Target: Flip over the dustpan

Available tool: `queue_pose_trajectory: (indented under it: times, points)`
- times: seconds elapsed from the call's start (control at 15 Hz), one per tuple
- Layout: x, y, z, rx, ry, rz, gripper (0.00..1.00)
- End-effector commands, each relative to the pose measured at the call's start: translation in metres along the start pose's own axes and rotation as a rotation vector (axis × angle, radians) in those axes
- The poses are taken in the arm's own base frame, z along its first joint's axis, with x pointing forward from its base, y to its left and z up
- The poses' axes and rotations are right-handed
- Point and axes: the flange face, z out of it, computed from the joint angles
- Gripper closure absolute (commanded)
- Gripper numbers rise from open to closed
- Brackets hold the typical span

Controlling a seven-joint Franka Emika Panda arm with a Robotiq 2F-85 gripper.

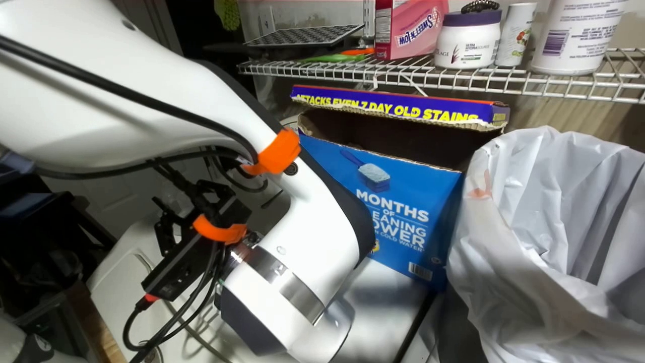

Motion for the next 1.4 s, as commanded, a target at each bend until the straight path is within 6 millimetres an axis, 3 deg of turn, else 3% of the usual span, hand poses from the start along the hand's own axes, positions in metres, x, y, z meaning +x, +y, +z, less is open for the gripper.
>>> queue_pose_trajectory:
  times: [0.0,0.13,0.47,0.73,1.2,1.33]
  points:
    - [0.003,-0.002,-0.011,-0.04,0.018,0.05,0.65]
    - [0.002,-0.001,-0.016,-0.042,0.031,0.061,0.36]
    - [-0.016,-0.007,-0.025,-0.064,0.102,0.081,0.02]
    - [-0.048,-0.026,-0.014,-0.175,0.21,0.094,0.0]
    - [-0.13,-0.087,0.075,-0.43,0.376,0.115,0.0]
    - [-0.145,-0.102,0.101,-0.516,0.427,0.133,0.0]
